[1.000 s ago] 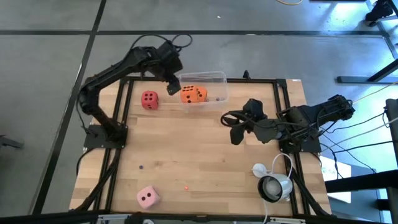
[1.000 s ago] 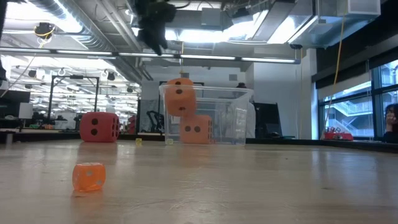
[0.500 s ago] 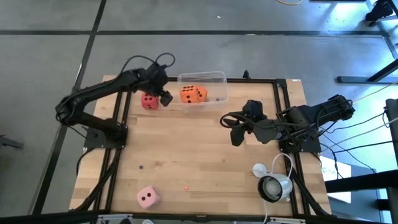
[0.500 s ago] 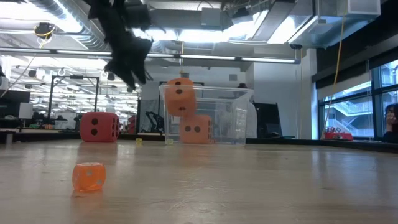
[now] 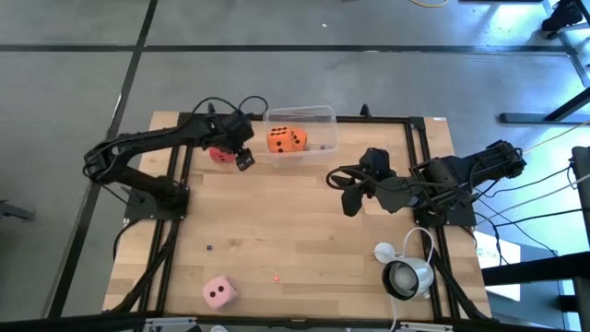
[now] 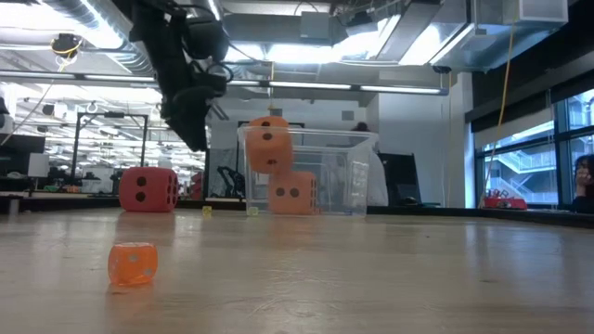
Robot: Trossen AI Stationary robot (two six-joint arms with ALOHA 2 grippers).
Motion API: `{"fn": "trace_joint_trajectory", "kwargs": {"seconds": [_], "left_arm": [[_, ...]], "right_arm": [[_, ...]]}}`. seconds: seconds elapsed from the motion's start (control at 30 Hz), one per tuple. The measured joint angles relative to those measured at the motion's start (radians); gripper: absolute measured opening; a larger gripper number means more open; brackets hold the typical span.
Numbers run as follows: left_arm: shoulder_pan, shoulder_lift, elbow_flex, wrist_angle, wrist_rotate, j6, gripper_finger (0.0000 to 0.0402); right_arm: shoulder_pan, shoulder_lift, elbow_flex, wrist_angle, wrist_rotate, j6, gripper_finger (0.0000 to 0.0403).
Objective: Pick & Place Dice
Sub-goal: Adjust the transparent bin
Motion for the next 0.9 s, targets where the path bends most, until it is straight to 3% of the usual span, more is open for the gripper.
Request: {"fn": "trace_joint_trajectory", "kwargs": {"seconds": [0.23,0.57,0.9], "left_arm": [[-0.046,0.098,0.000,0.005,0.005,0.088,0.0251],[-0.052,0.256,0.004,0.114,0.081,0.092,0.0251],[-0.050,0.280,0.004,0.110,0.076,0.145,0.0251]], "right_arm": [[0.000,0.000,0.000,0.011,0.000,0.002,0.0173],[0.000,0.000,0.000,0.012,0.000,0.008,0.0173],[0.000,0.000,0.000,0.013,0.000,0.026,0.0173]]}}
